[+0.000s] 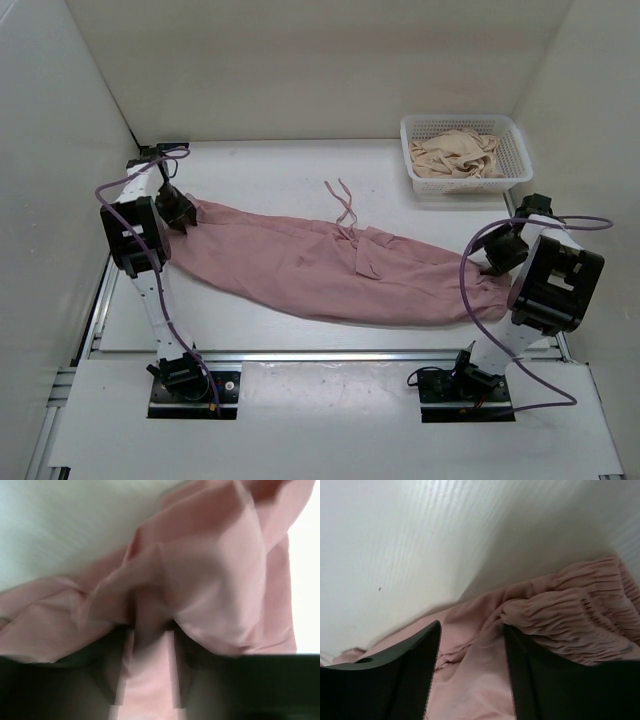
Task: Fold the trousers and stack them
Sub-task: Fold the trousers
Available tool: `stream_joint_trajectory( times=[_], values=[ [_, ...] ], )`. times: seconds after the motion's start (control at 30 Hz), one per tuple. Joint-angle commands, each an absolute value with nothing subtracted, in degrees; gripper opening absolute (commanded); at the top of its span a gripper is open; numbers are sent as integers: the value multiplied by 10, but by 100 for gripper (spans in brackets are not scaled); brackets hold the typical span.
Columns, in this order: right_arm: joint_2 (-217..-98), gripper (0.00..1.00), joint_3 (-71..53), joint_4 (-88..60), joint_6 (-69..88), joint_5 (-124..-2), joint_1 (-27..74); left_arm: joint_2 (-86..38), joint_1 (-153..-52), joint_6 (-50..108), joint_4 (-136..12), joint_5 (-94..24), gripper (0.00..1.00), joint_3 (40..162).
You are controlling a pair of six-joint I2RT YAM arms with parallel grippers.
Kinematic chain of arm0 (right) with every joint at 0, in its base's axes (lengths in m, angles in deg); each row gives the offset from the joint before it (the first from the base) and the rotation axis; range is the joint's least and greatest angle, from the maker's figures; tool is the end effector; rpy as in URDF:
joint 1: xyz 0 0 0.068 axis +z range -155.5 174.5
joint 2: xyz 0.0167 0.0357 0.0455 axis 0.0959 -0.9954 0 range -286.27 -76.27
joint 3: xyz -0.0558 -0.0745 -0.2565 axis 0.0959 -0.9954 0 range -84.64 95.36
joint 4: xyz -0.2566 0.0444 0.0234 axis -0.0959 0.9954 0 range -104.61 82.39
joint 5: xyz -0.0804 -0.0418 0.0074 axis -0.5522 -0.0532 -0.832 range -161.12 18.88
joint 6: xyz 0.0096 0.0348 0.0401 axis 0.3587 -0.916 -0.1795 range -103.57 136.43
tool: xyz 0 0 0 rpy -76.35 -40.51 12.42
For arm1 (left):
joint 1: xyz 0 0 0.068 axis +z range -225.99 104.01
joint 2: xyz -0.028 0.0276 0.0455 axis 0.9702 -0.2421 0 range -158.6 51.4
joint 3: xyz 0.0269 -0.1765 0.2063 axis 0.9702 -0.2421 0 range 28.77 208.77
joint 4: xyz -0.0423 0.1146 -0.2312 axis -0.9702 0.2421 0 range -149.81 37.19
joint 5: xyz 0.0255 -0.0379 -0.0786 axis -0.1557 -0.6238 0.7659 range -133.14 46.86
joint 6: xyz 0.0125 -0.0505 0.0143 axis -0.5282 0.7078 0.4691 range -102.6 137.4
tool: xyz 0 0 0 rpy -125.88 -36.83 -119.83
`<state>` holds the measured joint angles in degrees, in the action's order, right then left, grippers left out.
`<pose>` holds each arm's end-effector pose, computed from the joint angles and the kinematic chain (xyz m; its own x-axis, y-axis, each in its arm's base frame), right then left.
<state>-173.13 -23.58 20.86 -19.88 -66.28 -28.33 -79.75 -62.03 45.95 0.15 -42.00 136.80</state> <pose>0.2966 -0.1215 0.1773 -0.4892 0.8461 -0.2116 0.8082 0.5310 0.2547 0.4426 0.1092 0.1625 -0.7321 -0.6744 -0.0962 -0.6703 0.7383 -0.0749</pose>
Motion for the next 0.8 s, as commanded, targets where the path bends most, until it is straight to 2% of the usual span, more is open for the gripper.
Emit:
stream_joint_trajectory(
  times=[0.0, 0.03, 0.07, 0.1, 0.2, 0.23, 0.37, 0.53, 0.67, 0.77],
  values=[
    [-1747, 56, -222, 192, -223, -705, -264, -804, -619, 459, -1, -398, 41, 1394],
    [-1747, 50, -222, 192, -240, -705, -258, -810, -619, 464, -1, -392, 17, 1400],
    [-1747, 44, -229, 184, -246, -705, -258, -810, -619, 464, 5, -392, 10, 1407],
    [-1740, 32, -237, 175, -251, -705, -258, -810, -619, 464, 10, -392, 10, 1407],
    [-1735, 12, -231, 175, -251, -723, -245, -771, -619, 469, 10, -407, 10, 1407],
    [-1728, 1, -231, 191, -251, -731, -245, -757, -619, 474, 10, -415, 10, 1398],
    [-1673, 1, -250, 204, -237, -767, -245, -660, -612, 475, 10, -464, 10, 1349],
    [-1580, 1, -288, 214, -231, -803, -245, -519, -600, 475, 0, -472, 10, 1259],
    [-1586, 1, -286, 206, -225, -811, -245, -537, -605, 468, 0, -452, 10, 1296],
    [-1626, 1, -256, 198, -225, -798, -239, -615, -621, 468, 5, -467, 10, 1368]
  ],
)
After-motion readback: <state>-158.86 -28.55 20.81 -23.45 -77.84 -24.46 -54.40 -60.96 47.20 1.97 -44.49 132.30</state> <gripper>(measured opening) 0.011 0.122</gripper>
